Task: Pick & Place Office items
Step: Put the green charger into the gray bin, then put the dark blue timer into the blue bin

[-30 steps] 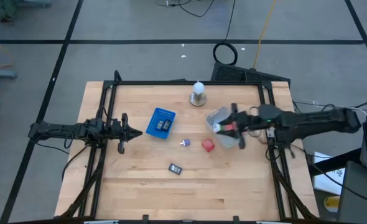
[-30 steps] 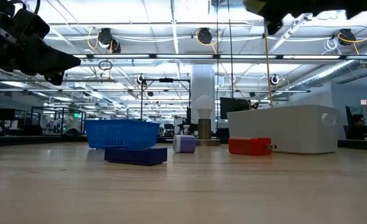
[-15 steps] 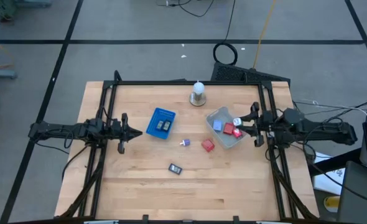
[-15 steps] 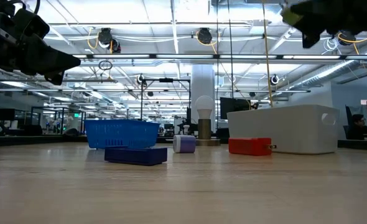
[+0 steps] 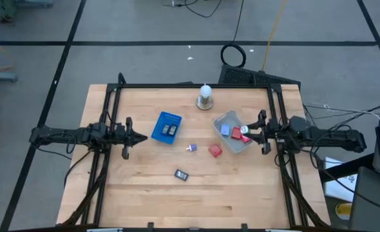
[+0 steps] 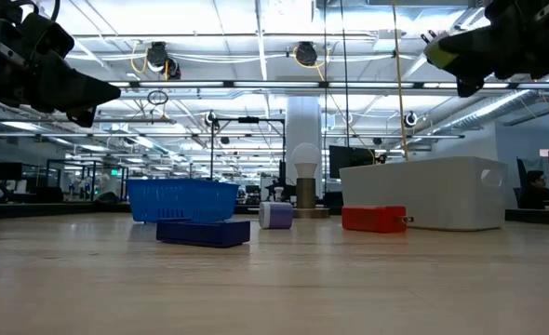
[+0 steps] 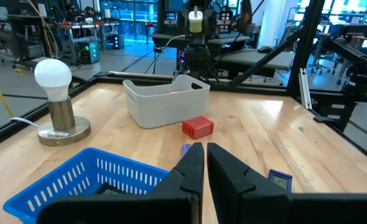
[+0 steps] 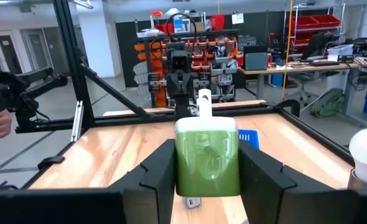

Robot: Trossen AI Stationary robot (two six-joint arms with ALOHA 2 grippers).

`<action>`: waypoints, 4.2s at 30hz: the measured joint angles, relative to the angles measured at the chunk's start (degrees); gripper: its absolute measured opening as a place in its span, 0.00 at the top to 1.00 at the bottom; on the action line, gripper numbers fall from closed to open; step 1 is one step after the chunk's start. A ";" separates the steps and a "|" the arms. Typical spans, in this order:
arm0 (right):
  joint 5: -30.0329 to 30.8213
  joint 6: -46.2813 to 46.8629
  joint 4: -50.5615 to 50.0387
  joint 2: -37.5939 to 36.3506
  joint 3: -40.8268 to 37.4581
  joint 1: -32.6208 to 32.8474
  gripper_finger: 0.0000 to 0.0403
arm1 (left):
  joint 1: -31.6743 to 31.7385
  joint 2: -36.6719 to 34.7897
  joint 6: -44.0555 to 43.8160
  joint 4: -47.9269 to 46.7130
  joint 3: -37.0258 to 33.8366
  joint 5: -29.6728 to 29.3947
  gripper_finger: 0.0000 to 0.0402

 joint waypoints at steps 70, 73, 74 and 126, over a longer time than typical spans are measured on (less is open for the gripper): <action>10.24 1.37 -24.05 55.28 20.97 -7.75 0.67 | -0.01 0.02 1.51 0.00 -0.02 -0.04 0.95; 10.27 1.38 -24.00 57.34 20.97 -8.14 0.67 | -0.02 0.02 1.51 0.00 -0.02 -0.04 0.95; 10.32 1.38 -24.02 57.97 20.97 -8.15 0.68 | -0.02 0.00 1.51 0.00 -0.02 -0.07 0.95; 10.27 -1.90 -16.46 20.56 18.78 -0.80 0.84 | -0.02 0.02 1.12 0.00 -0.02 0.00 0.95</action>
